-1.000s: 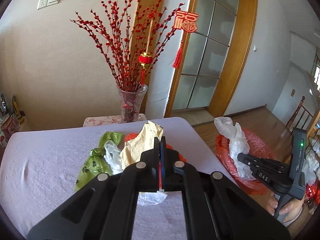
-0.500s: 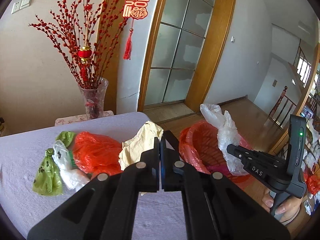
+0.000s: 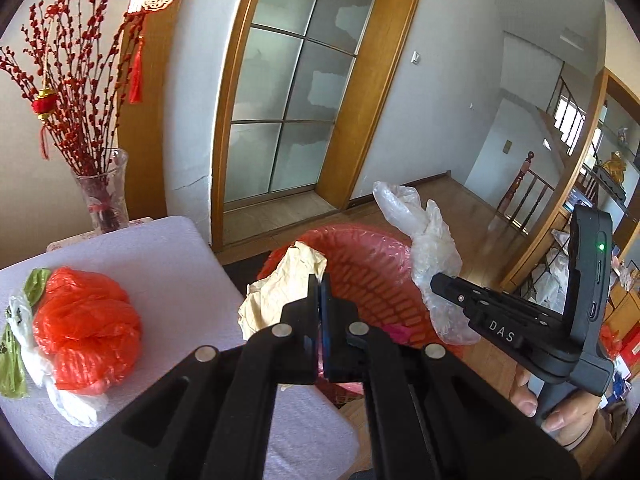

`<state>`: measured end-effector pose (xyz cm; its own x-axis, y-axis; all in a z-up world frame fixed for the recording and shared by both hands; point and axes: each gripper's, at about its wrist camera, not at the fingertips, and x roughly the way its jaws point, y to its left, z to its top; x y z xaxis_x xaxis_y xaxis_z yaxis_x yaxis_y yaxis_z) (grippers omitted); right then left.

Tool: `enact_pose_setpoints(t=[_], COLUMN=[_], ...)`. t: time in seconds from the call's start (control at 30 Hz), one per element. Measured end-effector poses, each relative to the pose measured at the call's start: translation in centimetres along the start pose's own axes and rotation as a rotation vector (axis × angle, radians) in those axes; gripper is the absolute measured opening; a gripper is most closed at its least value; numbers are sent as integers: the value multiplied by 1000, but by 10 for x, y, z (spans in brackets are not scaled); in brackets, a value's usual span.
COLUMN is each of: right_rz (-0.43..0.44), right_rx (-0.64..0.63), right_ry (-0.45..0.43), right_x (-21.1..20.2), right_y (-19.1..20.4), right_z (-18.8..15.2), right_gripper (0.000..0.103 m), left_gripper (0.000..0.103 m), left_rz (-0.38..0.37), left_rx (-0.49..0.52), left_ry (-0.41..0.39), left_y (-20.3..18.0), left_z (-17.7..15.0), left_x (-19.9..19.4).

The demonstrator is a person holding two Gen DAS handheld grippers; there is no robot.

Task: Collect trash
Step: 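Carry both bags over the red basket and open both tools, then return both tools to the table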

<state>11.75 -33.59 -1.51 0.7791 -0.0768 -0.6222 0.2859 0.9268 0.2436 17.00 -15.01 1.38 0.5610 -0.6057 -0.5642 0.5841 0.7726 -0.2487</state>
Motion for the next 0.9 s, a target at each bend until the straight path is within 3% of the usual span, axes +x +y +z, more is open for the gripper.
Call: enact_pose_setpoints(t=[0.5,0.63,0.7,0.77,0.9], right_rz=[-33,-28,-39,-48,-60], right_rx=[76,103,108,114,121], right_ry=[-8,-5,3,6,16], right_x=[9,16,20,22,24], right_y=[-44,-55,-60,-63,-67], right_z=[4,6,6,5,-2], right_gripper=[9,13,20,26,30], left_gripper=[3,3,9,25,31], left_rz=[-79,-86,-86,-78,-69], left_rx=[42,35,25,14,2], left_ry=[40,49,56,66,87], left_y=[-52,-56,-57,-55,-49], left_z=[-8,-9,-12,-18,-24], left_x=[51,61,66,69,71])
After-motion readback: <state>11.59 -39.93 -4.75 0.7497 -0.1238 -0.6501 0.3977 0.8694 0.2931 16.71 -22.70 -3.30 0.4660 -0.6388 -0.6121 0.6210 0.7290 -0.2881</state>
